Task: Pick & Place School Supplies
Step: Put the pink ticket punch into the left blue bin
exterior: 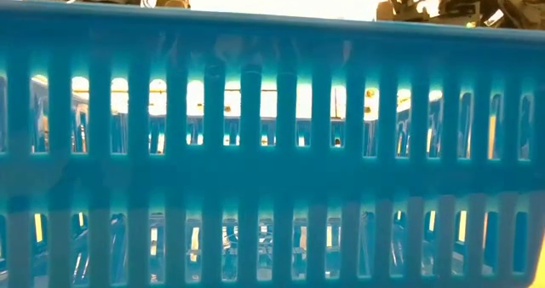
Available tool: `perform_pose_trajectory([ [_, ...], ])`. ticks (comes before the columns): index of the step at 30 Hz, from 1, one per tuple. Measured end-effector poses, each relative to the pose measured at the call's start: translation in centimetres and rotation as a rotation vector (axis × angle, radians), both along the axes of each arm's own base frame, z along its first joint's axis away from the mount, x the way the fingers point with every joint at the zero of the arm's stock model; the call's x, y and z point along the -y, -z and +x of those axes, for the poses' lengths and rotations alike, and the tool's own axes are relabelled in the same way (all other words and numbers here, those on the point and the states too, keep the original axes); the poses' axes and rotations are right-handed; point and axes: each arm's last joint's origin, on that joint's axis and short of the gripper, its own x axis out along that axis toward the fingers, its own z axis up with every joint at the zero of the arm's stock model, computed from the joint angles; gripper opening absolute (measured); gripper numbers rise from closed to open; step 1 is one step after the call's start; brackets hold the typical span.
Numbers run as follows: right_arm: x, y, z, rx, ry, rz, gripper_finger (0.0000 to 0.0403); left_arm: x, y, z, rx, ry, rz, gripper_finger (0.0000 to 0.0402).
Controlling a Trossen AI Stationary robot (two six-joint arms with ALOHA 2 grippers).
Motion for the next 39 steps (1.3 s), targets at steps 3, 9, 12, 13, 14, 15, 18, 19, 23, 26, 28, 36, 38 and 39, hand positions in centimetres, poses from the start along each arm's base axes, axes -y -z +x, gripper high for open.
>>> perform_pose_trajectory([
  [3, -0.1, 0.3, 0.5, 0.028, -0.052, -0.007, 0.0026, 0.0, 0.1, 0.2, 0.023, -0.003, 0.005, 0.0186],
  [9, 0.1, 0.9, 1.5, 0.036, -0.056, -0.001, 0.0026, -0.2, 1.2, 1.4, 0.051, 0.001, 0.034, 0.0186],
  [12, 0.0, 0.8, 2.2, 0.038, -0.063, -0.001, 0.0026, -0.3, 1.5, 2.6, 0.058, 0.006, 0.035, 0.0186],
  [13, 0.0, 0.7, 2.4, 0.038, -0.066, -0.001, 0.0026, -0.4, 1.6, 3.1, 0.053, 0.011, 0.035, 0.0186],
  [14, -0.1, 0.7, 2.7, 0.035, -0.072, -0.001, 0.0026, -0.4, 1.8, 3.6, 0.046, 0.015, 0.033, 0.0186],
  [15, -0.2, 0.7, 2.9, 0.031, -0.076, -0.001, 0.0027, -0.5, 1.8, 4.2, 0.045, 0.019, 0.032, 0.0186],
  [18, -0.4, 0.7, 3.7, 0.023, -0.086, -0.009, 0.0027, -0.5, 2.0, 5.9, 0.043, 0.041, 0.031, 0.0186],
  [19, -0.4, 0.7, 3.8, 0.019, -0.086, -0.015, 0.0026, -0.5, 2.1, 6.5, 0.043, 0.048, 0.031, 0.0186],
  [23, -0.6, 1.0, 4.3, 0.006, -0.090, -0.021, 0.0026, -0.1, 2.0, 8.6, 0.055, 0.067, 0.037, 0.0186],
  [26, -0.5, 1.1, 4.3, 0.008, -0.090, -0.021, 0.0028, 0.2, 1.3, 9.8, 0.085, 0.080, 0.052, 0.0186],
  [28, -0.5, 1.1, 4.4, 0.005, -0.090, -0.020, 0.0027, 0.4, 0.8, 10.4, 0.104, 0.086, 0.064, 0.0186],
  [36, -0.5, 1.1, 4.4, 0.005, -0.091, -0.020, 0.0028, 1.7, -0.6, 11.7, 0.122, 0.121, 0.089, 0.0186],
  [38, -0.6, 1.1, 4.4, 0.009, -0.094, -0.016, 0.0027, 2.0, -0.9, 11.9, 0.134, 0.127, 0.098, 0.0186],
  [39, -0.6, 1.1, 4.4, 0.012, -0.096, -0.012, 0.0026, 2.0, -1.1, 12.0, 0.139, 0.128, 0.098, 0.0186],
])
